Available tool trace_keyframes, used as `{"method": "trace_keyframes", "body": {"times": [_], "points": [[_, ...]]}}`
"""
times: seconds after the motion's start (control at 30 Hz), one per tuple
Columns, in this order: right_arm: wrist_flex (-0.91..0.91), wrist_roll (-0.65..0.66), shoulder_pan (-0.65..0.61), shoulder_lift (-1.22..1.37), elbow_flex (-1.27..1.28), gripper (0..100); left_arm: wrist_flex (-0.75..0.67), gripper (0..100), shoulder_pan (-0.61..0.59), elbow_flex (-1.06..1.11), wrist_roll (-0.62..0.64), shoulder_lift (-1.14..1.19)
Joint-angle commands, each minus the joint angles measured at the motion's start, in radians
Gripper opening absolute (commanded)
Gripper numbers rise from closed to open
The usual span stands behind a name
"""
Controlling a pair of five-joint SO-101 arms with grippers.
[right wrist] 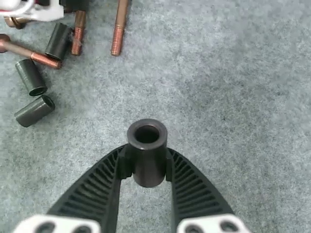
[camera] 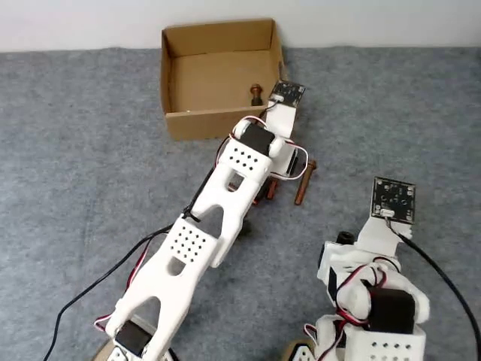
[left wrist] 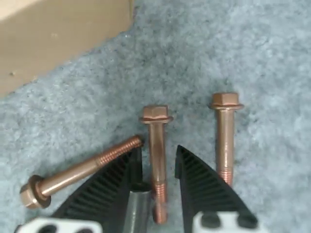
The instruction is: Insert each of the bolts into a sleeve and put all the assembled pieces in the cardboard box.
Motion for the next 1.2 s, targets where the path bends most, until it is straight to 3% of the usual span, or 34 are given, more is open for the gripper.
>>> {"method": "trace_keyframes", "body": {"times": [0.0, 0.2, 0.43, 0.8, 0.97, 1.17], "points": [[-0.022, 0.012, -0.01, -0.007, -0.008, 0.8, -0.02, 13, 0.002, -0.035, -0.009, -0.015], [-0.022, 0.011, -0.007, -0.007, -0.008, 0.8, -0.071, 13, 0.002, 0.033, -0.011, -0.023], [-0.022, 0.009, -0.004, -0.007, -0.008, 0.8, -0.064, 13, 0.012, 0.038, -0.083, -0.017], [-0.022, 0.009, -0.004, -0.007, -0.008, 0.8, -0.041, 12, 0.012, 0.059, -0.084, -0.017], [-0.022, 0.009, -0.004, -0.007, -0.008, 0.8, 0.003, 1, 0.012, 0.061, -0.12, -0.015], [-0.022, 0.009, -0.005, -0.007, -0.008, 0.8, 0.0, 0, 0.014, 0.076, -0.12, -0.017]]}}
